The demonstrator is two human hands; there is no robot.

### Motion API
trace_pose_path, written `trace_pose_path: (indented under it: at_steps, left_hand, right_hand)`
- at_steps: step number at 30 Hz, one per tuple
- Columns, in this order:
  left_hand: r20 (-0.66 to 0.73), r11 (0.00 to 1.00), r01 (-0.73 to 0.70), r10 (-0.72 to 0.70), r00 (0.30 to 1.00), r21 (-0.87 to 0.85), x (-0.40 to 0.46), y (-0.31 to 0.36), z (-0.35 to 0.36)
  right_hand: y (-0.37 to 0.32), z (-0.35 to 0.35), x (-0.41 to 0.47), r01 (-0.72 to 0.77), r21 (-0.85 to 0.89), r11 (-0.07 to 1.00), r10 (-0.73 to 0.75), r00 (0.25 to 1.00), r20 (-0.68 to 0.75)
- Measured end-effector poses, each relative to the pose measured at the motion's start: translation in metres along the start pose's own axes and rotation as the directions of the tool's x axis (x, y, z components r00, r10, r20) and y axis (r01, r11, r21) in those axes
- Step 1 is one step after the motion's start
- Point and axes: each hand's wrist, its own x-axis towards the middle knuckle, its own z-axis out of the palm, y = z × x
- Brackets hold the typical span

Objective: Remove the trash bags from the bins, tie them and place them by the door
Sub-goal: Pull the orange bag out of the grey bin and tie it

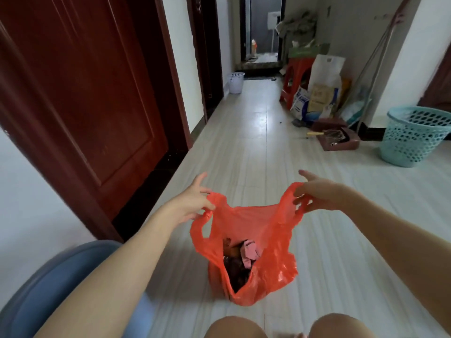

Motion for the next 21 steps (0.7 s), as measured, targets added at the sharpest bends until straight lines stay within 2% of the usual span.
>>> trace_pose_path:
  at_steps: [2,3,4,5,6,7,8,9,10,12,13,14,15,16,17,18,19,20,21]
  left_hand:
    - [-0.046,0.972,-0.079,0.091,0.995,0.220,-0.004,-0.003,0.006]
    - [-0.069,0.881,-0.132,0.182,0.981,0.453,-0.005,-0.004,0.007]
    - [-0.057,0.699,-0.142,0.253,0.966,0.700,-0.006,-0.004,0.007]
    - [-0.028,0.461,-0.129,0.319,0.947,0.878,-0.007,-0.003,0.006]
    - [0.026,0.223,-0.124,0.397,0.917,0.967,-0.010,-0.002,0.007]
    - [0.102,0.002,-0.120,0.518,0.849,0.993,-0.013,0.002,0.006]
    - [0.191,-0.184,-0.097,0.616,0.764,0.978,-0.016,0.008,0.006]
    - [0.237,-0.272,-0.058,0.691,0.683,0.961,-0.016,0.013,0.005]
    - [0.238,-0.269,-0.035,0.778,0.581,0.963,-0.015,0.017,0.004]
    - [0.155,-0.160,-0.027,0.884,0.441,0.987,-0.007,0.020,0.001]
    - [0.059,-0.066,-0.002,0.885,0.462,0.998,-0.006,0.020,0.002]
    - [-0.078,0.075,0.026,0.870,0.486,0.997,-0.005,0.020,0.005]
    - [-0.225,0.241,0.039,0.821,0.524,0.970,-0.002,0.017,0.007]
    - [-0.396,0.468,0.031,0.711,0.581,0.883,0.001,0.014,0.012]
    - [-0.532,0.714,-0.007,0.528,0.662,0.700,0.005,0.009,0.015]
    - [-0.586,0.901,-0.092,0.351,0.730,0.425,0.011,0.005,0.018]
    - [-0.551,0.982,-0.176,0.181,0.814,0.062,0.014,0.002,0.020]
    - [-0.468,0.937,-0.223,0.075,0.881,-0.268,0.017,-0.002,0.024]
    - [-0.365,0.847,-0.237,0.055,0.929,-0.475,0.019,-0.006,0.026]
  right_hand:
    - [-0.007,0.007,-0.011,0.059,-0.061,0.996,-0.058,0.998,0.016]
    - [-0.008,0.009,-0.015,0.100,-0.170,0.980,-0.107,0.994,-0.029]
    - [-0.009,0.012,-0.016,0.133,-0.355,0.925,-0.173,0.982,-0.082]
    - [-0.011,0.011,-0.017,0.146,-0.578,0.803,-0.263,0.957,-0.124]
    - [-0.013,0.009,-0.017,0.124,-0.763,0.635,-0.344,0.929,-0.135]
    - [-0.015,0.006,-0.018,0.085,-0.865,0.494,-0.418,0.896,-0.151]
    - [-0.019,0.000,-0.019,0.040,-0.905,0.423,-0.466,0.866,-0.180]
    - [-0.022,-0.005,-0.018,0.004,-0.915,0.404,-0.506,0.834,-0.221]
    - [-0.025,-0.010,-0.018,-0.029,-0.908,0.419,-0.538,0.797,-0.274]
    - [-0.026,-0.017,-0.015,-0.042,-0.825,0.563,-0.555,0.721,-0.415]
    - [-0.024,-0.017,-0.012,-0.013,-0.737,0.676,-0.517,0.704,-0.487]
    - [-0.020,-0.017,-0.009,0.052,-0.616,0.786,-0.466,0.704,-0.535]
    - [-0.017,-0.017,-0.006,0.142,-0.469,0.872,-0.416,0.721,-0.554]
    - [-0.012,-0.015,-0.002,0.211,-0.330,0.920,-0.368,0.757,-0.541]
    - [-0.006,-0.013,-0.001,0.251,-0.191,0.949,-0.314,0.802,-0.507]
    - [0.000,-0.011,0.000,0.291,-0.026,0.956,-0.270,0.845,-0.462]
    - [0.005,-0.010,-0.001,0.323,0.169,0.931,-0.236,0.886,-0.399]
    - [0.011,-0.010,-0.003,0.337,0.355,0.872,-0.217,0.916,-0.337]
    - [0.020,-0.012,-0.002,0.345,0.474,0.810,-0.215,0.927,-0.307]
